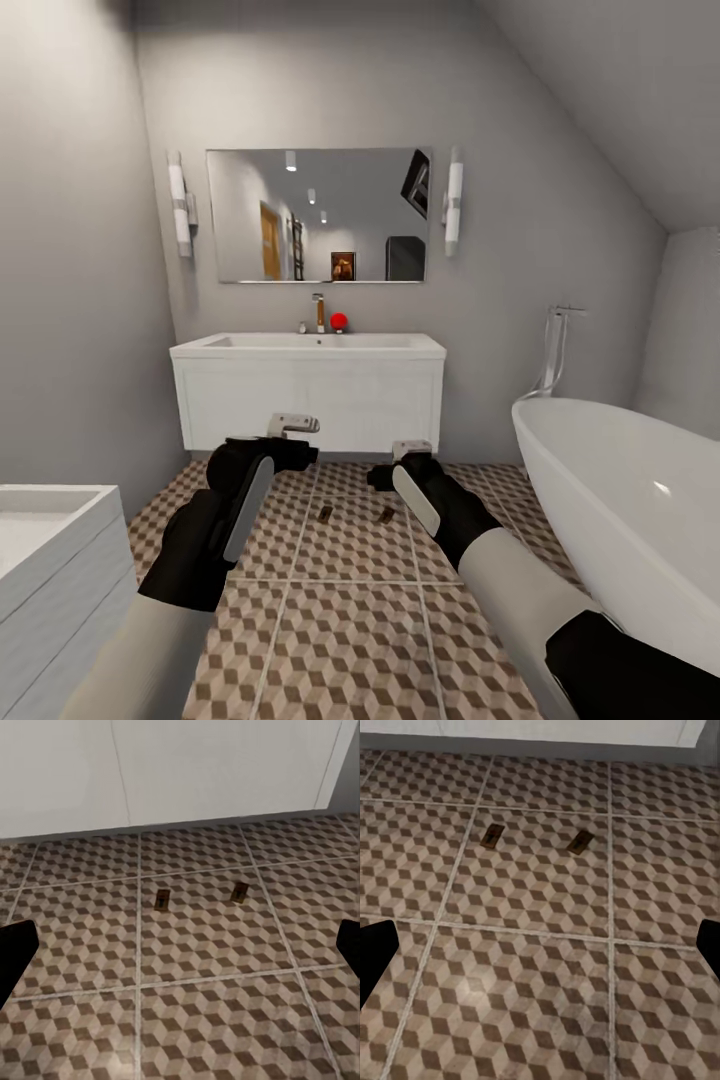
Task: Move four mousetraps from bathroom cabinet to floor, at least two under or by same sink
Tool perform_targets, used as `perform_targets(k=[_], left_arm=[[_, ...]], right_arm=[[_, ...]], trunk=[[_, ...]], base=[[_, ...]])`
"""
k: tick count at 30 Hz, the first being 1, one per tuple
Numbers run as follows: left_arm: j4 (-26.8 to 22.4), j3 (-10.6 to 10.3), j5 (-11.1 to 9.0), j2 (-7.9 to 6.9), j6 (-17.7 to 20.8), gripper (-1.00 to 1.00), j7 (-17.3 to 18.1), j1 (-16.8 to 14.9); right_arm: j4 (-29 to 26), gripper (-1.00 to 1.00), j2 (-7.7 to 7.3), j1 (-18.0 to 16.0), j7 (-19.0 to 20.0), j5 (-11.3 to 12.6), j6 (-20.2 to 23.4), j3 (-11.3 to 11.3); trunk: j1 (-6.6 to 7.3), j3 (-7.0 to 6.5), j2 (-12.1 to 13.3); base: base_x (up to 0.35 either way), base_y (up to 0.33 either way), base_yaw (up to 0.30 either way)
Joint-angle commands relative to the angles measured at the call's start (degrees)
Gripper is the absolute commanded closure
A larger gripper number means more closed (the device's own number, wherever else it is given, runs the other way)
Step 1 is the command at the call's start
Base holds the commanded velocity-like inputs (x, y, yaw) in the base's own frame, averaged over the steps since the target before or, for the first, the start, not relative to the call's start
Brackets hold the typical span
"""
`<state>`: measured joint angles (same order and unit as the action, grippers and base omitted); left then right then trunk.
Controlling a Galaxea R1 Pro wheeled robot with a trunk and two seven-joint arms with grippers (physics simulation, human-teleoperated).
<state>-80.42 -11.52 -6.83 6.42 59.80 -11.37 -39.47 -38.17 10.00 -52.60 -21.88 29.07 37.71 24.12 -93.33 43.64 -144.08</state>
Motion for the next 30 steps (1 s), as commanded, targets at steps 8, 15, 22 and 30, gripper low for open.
perform_targets(k=[8,15,22,30], left_arm=[[0.1,-0.1,-0.5,0.00,0.2,-1.00,-0.6,0.1],[0.2,-0.1,-0.5,0.00,0.2,-1.00,-0.6,0.6],[0.4,-0.1,-0.4,0.00,0.2,-1.00,-0.6,0.9],[1.0,-0.1,-0.5,0.00,0.2,-1.00,-0.6,1.3]], right_arm=[[0.3,-1.00,-0.07,0.1,-0.5,0.6,0.0,0.2],[0.3,-1.00,-0.22,1.1,-0.5,0.7,-0.1,0.1],[0.4,-1.00,-0.30,2.2,-0.5,0.8,-0.1,0.1],[0.4,-1.00,-0.31,2.5,-0.5,0.8,-0.1,0.1]], trunk=[[0.21,-2.35,0.1],[0.39,-4.12,0.2],[0.57,-5.74,0.3],[0.78,-7.53,0.4]], base=[[0.000,0.000,0.000],[0.000,0.000,0.000],[0.000,0.000,0.000],[0.000,0.000,0.000]])
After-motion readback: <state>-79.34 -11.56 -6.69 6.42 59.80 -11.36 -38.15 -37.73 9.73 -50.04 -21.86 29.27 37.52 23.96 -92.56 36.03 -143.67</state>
